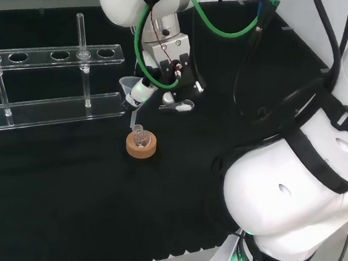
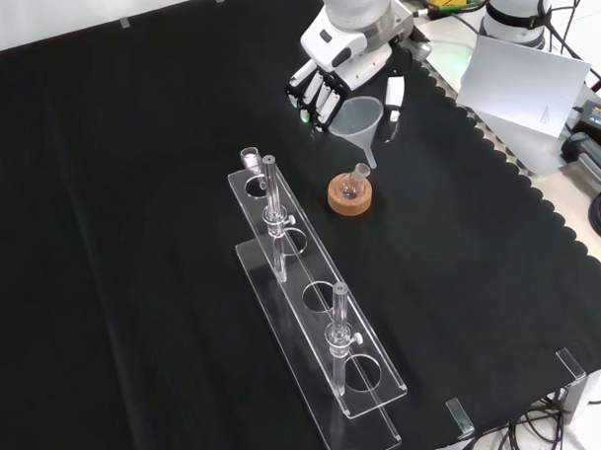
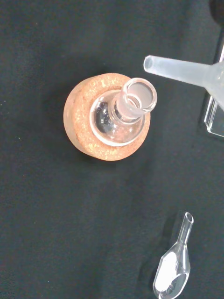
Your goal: Place the funnel on the round-bottom flask.
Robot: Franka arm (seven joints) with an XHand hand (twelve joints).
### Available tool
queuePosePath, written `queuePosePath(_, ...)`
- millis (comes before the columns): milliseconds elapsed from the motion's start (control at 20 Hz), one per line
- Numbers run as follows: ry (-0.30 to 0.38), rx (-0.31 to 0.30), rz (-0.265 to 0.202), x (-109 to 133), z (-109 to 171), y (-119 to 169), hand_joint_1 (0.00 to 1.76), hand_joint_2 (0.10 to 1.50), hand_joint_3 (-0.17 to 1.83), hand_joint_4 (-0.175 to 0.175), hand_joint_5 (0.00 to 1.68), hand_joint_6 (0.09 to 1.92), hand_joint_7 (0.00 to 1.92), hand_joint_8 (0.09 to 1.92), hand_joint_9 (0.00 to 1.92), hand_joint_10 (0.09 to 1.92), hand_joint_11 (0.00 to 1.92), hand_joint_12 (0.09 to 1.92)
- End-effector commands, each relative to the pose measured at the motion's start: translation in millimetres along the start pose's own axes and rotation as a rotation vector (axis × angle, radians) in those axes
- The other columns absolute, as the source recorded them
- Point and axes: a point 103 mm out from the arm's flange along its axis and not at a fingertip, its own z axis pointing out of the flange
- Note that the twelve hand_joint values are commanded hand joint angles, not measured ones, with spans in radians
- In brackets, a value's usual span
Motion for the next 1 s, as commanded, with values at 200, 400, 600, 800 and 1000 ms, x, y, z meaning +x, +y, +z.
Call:
queuePosePath(200,-0.002,0.007,0.007,-7,4,2,0.63,0.81,0.11,0.048,0.75,0.16,0.92,0.38,0.59,0.48,0.00,1.31)
queuePosePath(400,0.002,0.014,0.003,-6,9,5,0.63,0.81,0.11,0.048,0.75,0.16,0.92,0.38,0.59,0.48,0.00,1.31)
queuePosePath(600,0.007,0.018,0.004,-6,12,9,0.63,0.81,0.11,0.048,0.75,0.17,0.92,0.38,0.59,0.48,0.00,1.31)
queuePosePath(800,0.012,0.018,0.005,-7,13,12,0.63,0.81,0.11,0.047,0.75,0.17,0.92,0.38,0.59,0.48,0.00,1.31)
queuePosePath(1000,0.010,0.013,0.009,-11,11,15,0.63,0.81,0.11,0.047,0.75,0.17,0.92,0.38,0.59,0.48,0.00,1.31)
